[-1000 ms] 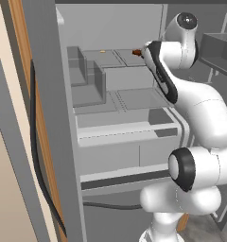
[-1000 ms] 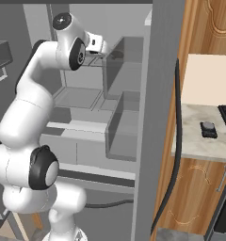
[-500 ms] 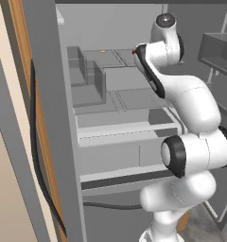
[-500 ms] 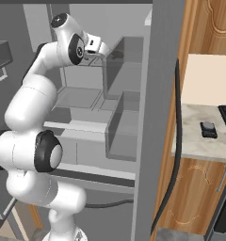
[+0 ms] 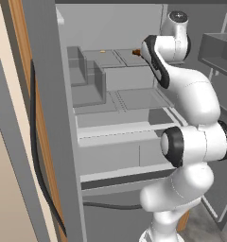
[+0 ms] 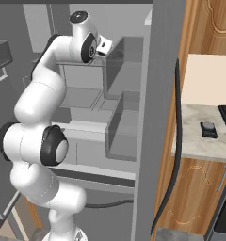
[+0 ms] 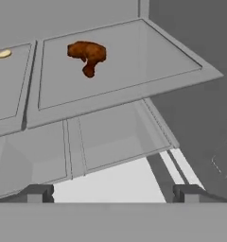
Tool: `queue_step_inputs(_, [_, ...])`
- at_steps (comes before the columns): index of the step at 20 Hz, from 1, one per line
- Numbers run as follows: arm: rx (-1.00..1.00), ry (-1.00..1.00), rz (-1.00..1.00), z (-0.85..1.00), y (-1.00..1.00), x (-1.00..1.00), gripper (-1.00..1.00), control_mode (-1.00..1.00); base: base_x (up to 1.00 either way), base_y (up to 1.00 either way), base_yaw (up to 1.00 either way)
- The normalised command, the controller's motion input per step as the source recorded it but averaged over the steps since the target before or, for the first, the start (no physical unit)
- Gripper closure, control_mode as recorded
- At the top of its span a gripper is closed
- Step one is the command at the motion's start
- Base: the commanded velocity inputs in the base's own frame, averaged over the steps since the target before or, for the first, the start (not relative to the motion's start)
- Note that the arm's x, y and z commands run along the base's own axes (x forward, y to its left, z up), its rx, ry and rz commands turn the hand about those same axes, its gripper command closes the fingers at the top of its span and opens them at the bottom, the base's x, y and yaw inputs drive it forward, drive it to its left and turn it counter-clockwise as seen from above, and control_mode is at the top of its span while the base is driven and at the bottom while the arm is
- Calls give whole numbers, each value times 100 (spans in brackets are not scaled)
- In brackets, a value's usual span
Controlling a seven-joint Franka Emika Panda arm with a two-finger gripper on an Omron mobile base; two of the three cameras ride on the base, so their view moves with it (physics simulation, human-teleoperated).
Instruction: Take the chicken drumstick from the fridge and place it on the digital scale on the counter by the fridge. Wait a few seconds for a reading, then move it to the plate on the dining counter.
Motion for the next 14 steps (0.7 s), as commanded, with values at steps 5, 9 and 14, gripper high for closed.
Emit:
queue_step_inputs(5, [12, -1, 0, -1, 1, 15, -100, -100, 0, 0, 0])
queue_step_inputs(9, [1, -5, 0, -9, 2, 23, -100, -100, 0, 0, 0])
queue_step_inputs(14, [6, -19, 0, -24, 1, 29, -100, -100, 0, 0, 0])
